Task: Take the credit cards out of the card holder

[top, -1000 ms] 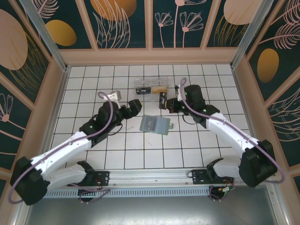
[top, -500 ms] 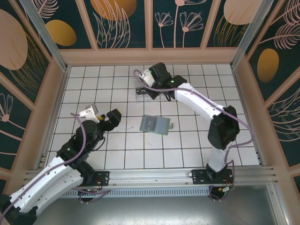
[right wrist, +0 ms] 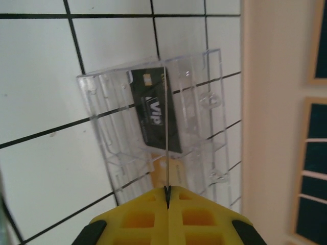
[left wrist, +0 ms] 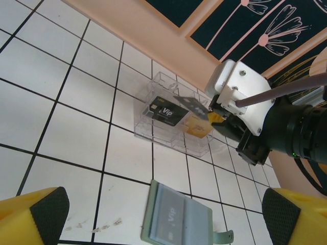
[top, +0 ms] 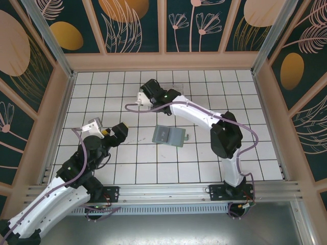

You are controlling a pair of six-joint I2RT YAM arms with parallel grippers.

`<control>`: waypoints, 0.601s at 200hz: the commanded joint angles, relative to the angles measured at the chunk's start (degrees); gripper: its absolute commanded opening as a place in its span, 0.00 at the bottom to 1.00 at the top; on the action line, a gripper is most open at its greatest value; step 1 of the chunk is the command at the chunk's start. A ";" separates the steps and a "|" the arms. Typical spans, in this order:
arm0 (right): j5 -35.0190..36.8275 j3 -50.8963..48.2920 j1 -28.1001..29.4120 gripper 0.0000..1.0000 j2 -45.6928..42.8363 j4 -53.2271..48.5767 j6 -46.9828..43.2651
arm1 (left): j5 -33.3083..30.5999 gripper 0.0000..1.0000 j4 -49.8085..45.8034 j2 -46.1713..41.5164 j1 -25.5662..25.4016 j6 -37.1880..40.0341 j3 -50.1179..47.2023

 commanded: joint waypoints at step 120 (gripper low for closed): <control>2.69 -3.77 -1.02 0.00 6.49 10.68 -12.83 | -8.55 0.98 -8.62 -6.38 0.27 -3.60 0.05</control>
